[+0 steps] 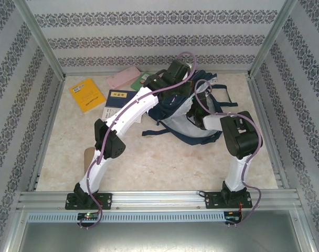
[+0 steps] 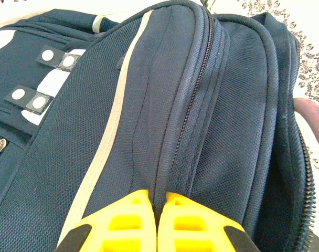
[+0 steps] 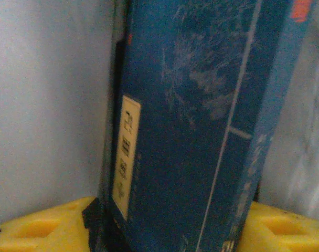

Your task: Pack books, pencil case, and school supplies into a backpack

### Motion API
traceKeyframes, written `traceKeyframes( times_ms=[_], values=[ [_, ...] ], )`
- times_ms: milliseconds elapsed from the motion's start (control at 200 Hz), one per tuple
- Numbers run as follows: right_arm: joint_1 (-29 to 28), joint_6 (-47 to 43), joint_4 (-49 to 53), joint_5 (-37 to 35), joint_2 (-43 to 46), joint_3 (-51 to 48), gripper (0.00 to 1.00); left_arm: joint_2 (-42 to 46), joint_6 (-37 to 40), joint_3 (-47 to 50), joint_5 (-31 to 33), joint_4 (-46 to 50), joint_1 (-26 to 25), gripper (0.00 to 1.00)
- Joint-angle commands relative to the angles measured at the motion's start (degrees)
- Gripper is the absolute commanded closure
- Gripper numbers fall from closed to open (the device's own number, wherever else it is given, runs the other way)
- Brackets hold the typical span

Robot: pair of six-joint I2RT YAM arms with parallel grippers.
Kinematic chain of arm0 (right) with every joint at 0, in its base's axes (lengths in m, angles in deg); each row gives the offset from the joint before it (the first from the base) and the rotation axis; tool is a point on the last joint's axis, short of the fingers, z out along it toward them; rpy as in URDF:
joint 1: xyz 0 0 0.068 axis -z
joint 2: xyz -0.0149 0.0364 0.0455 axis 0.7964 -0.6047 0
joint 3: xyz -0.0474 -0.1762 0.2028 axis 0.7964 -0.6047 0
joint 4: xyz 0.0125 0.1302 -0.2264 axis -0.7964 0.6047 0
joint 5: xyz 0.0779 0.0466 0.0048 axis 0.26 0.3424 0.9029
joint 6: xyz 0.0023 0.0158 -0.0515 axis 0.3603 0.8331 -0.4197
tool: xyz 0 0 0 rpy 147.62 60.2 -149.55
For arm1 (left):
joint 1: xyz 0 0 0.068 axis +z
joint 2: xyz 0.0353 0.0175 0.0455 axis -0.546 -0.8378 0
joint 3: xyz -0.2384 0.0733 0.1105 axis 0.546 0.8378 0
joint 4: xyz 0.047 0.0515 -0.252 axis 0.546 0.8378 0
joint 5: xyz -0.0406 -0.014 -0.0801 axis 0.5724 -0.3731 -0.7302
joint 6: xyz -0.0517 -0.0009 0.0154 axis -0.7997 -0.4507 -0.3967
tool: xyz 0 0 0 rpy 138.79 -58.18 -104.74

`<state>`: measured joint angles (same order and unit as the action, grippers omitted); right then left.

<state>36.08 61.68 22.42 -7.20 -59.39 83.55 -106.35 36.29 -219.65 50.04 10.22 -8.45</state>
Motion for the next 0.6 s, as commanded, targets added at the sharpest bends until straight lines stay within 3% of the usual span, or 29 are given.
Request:
traceKeyframes(
  times_ms=[0, 315, 595],
  values=[
    [0.9, -3.6, 12.8, 2.1, 3.6, 1.7, 0.36, 3.4, -1.4, -3.3, -2.2, -3.9, -1.0, 1.0],
    [3.3, -6.1, 16.4, 4.5, 9.9, -3.4, 0.39, 2.4, -1.3, -3.3, -2.1, -3.4, -1.0, 1.0],
    [4.0, -14.4, 26.0, 1.9, 27.6, -11.2, 0.38, 0.5, -1.6, -2.5, -1.7, -1.2, -1.0, 1.0]
  ],
)
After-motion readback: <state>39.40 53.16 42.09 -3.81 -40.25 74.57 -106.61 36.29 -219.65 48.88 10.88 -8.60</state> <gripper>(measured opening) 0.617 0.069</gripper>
